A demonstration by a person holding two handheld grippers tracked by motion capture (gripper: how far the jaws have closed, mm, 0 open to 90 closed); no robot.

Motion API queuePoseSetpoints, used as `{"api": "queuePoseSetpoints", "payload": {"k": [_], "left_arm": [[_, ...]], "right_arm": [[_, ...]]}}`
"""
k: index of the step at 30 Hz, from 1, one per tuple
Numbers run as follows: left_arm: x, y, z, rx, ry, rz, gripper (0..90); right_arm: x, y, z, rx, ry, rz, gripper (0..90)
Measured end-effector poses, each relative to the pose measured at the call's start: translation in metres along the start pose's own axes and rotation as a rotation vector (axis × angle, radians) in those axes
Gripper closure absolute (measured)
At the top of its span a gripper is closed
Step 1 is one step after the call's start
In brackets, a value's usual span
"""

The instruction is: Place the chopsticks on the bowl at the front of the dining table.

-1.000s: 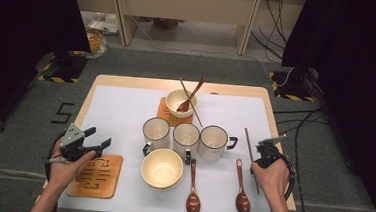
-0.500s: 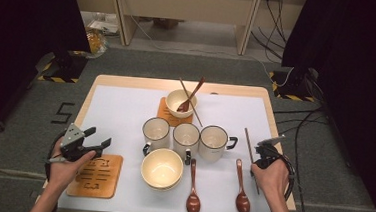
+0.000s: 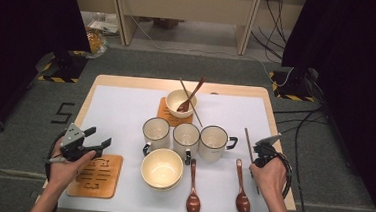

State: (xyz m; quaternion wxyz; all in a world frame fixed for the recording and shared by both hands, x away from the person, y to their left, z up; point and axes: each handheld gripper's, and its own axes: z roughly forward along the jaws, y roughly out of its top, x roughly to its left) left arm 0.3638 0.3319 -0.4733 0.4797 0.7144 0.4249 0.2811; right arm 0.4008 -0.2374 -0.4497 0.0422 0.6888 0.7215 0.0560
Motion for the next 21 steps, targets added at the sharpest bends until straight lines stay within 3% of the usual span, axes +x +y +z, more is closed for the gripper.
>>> {"api": "queuePoseSetpoints", "payload": {"k": [11,21], "left_arm": [[0.0001,-0.0001,0.0003,-0.002,-0.001,-0.003,23.1],[-0.0004,-0.0001,0.0002,-0.001,-0.002,0.0,23.1]], "right_arm": [[0.002,0.0071,0.0006,0.05,-0.005,0.025,82.8],[-0.0022,0.0068,0.0008,0.045,0.016,0.045,85.7]]}}
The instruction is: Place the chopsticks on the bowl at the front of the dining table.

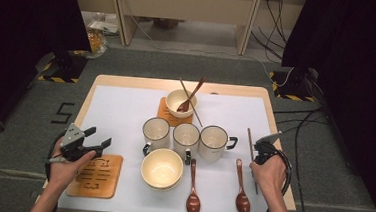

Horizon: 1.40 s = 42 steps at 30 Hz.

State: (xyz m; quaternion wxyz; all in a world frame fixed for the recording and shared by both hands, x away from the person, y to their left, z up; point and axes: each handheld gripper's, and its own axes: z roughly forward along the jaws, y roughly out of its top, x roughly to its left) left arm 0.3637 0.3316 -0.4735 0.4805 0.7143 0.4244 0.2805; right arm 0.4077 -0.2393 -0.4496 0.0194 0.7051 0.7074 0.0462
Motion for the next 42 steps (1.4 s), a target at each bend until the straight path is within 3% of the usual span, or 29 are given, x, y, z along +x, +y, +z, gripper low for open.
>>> {"api": "queuePoseSetpoints", "payload": {"k": [10,42], "left_arm": [[0.001,0.0,0.0,-0.002,0.005,-0.003,23.1],[0.001,0.0,-0.001,-0.005,0.005,-0.002,23.1]], "right_arm": [[-0.004,-0.003,-0.001,-0.034,0.02,-0.012,85.8],[0.014,0.001,-0.036,-0.125,0.038,-0.064,85.9]]}}
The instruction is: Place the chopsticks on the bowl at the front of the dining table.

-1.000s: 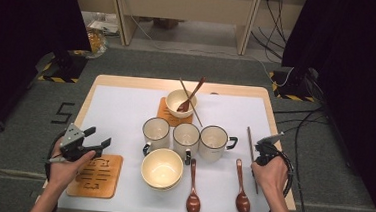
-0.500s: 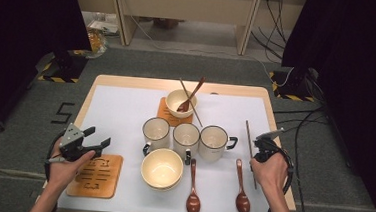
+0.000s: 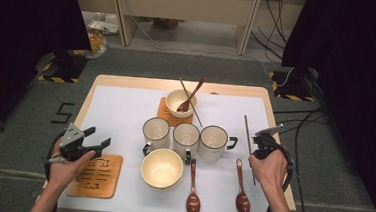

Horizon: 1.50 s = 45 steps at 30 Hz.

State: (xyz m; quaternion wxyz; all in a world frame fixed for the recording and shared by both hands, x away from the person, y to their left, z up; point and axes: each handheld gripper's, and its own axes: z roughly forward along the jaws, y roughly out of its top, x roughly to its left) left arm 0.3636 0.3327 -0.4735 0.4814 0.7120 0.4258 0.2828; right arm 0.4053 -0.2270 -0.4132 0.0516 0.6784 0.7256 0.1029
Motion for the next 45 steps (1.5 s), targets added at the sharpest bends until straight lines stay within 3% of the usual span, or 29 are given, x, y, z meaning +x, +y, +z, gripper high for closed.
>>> {"api": "queuePoseSetpoints", "payload": {"k": [45], "left_arm": [[0.001,0.001,-0.001,0.003,0.0,0.0,23.1]], "right_arm": [[0.022,0.022,-0.033,-0.086,0.005,-0.044,85.9]]}}
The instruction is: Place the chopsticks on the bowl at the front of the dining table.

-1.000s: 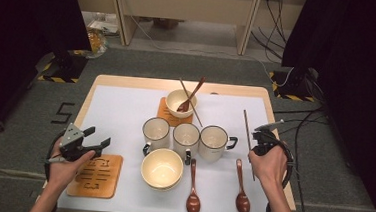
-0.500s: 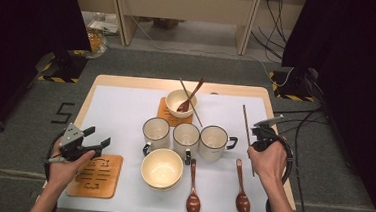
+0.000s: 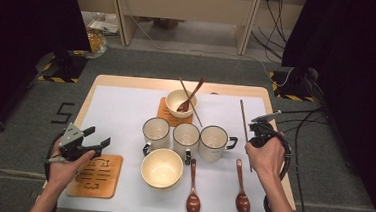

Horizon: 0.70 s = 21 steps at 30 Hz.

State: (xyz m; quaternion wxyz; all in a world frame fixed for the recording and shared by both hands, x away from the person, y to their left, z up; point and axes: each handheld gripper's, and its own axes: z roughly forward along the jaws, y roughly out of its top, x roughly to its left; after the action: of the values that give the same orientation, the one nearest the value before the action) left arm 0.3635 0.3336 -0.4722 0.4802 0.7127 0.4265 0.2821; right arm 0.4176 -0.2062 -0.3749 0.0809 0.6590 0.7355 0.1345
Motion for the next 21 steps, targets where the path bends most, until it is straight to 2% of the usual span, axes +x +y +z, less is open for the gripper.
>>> {"api": "queuePoseSetpoints", "payload": {"k": [21], "left_arm": [[0.0004,0.0002,-0.0004,-0.001,0.002,-0.002,23.1]], "right_arm": [[0.0069,0.0083,-0.0095,-0.02,0.012,-0.011,85.9]]}}
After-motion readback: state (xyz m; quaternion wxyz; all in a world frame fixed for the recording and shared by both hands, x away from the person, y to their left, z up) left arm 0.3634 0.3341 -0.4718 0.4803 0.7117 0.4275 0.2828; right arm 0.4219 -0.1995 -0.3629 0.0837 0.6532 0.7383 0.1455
